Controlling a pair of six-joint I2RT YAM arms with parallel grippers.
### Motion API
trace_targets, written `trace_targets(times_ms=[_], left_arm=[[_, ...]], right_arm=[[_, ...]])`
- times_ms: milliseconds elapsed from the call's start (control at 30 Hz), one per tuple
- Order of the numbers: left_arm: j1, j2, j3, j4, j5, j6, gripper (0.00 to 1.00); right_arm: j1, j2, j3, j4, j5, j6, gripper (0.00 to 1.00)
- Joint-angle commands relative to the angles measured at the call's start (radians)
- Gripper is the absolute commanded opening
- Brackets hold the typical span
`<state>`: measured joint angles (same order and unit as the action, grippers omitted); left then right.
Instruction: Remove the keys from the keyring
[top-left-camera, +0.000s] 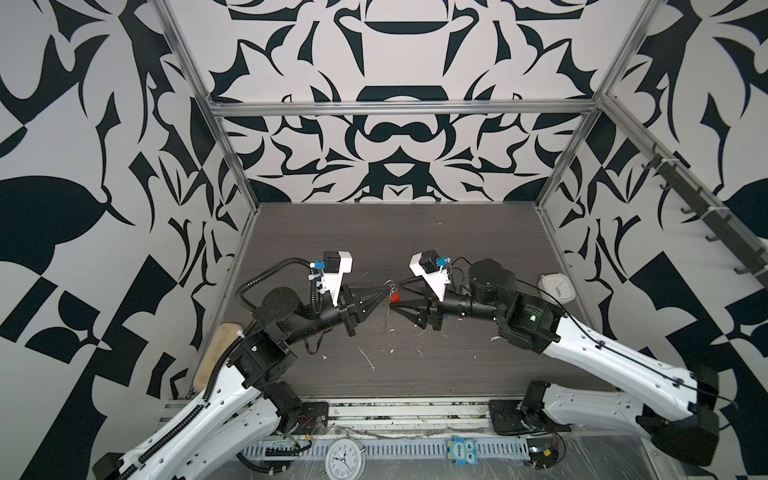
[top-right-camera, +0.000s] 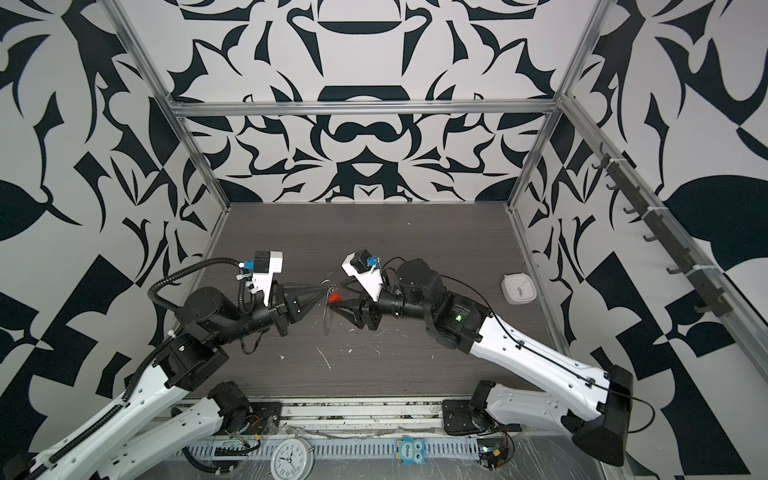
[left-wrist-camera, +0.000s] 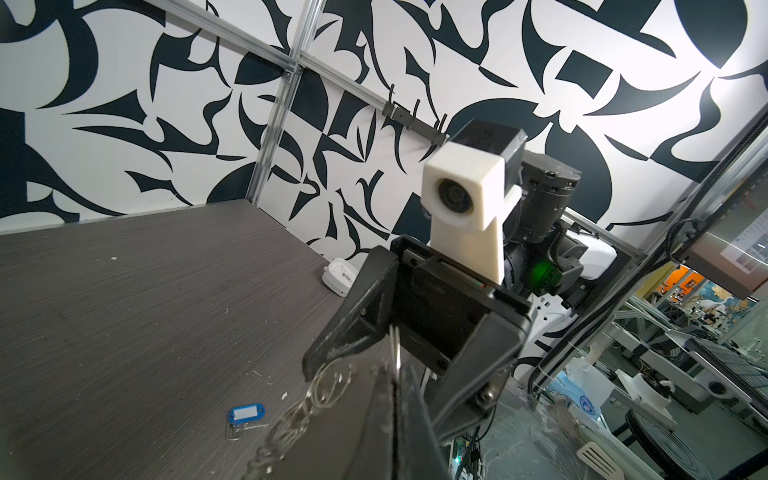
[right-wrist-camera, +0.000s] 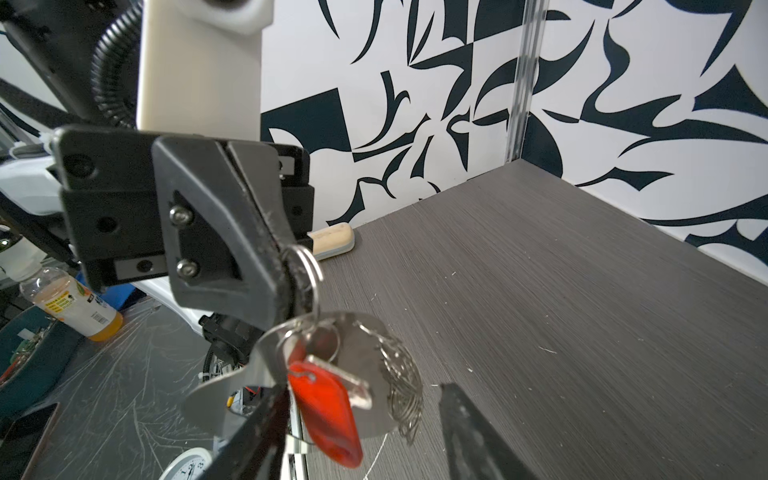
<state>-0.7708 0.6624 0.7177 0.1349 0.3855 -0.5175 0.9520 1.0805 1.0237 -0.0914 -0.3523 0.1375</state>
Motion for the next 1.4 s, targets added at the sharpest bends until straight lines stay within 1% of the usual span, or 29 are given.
trace_targets(times_ms=[0,100,133,200,300,367,400,500,533,933,1100,1367], left_arm=[[-0.002,-0.007,0.006,0.048,0.006,-0.01,0.0],[-0.001,-0.01,0.007,0.041,-0.004,-0.008,0.0],[-0.002,-0.012,0.007,0.036,-0.006,-0.005,0.0],[-0.001,-0.012,0.006,0.033,-0.01,-0.004,0.0],[-0.002,-0.009,0.007,0.019,-0.02,0.0,0.0],[-0.002,-0.01,0.01,0.009,-0.027,0.003,0.0],[-0.001,-0.011,0.012,0.0,-0.034,0.005,0.0],[-0.001,-0.017,0.019,-0.025,-0.051,0.015,0.0],[-0.002,-0.019,0.019,-0.034,-0.056,0.018,0.0],[-0.001,-0.022,0.038,-0.109,-0.103,0.034,0.0],[-0.001,-0.006,0.062,-0.16,-0.134,0.036,0.0],[-0.001,0.024,0.075,-0.175,-0.091,0.018,0.0]], right_arm=[[0.007,-0.008,-0.004,0.061,-0.012,0.007,0.49],[0.007,-0.012,-0.009,0.054,0.005,0.007,0.42],[0.007,-0.013,-0.01,0.051,0.009,0.007,0.37],[0.007,-0.016,-0.013,0.048,0.022,0.008,0.31],[0.007,-0.023,-0.014,0.039,0.04,0.008,0.19],[0.007,-0.028,-0.01,0.025,0.054,0.007,0.14],[0.007,-0.031,-0.007,0.015,0.062,0.004,0.1],[0.007,-0.042,-0.001,-0.008,0.082,0.003,0.05],[0.007,-0.047,0.001,-0.018,0.089,0.002,0.0],[0.007,-0.069,0.063,-0.162,0.146,-0.026,0.0],[0.007,-0.076,0.108,-0.209,0.226,-0.063,0.0],[0.007,-0.04,0.189,-0.24,0.316,-0.13,0.0]])
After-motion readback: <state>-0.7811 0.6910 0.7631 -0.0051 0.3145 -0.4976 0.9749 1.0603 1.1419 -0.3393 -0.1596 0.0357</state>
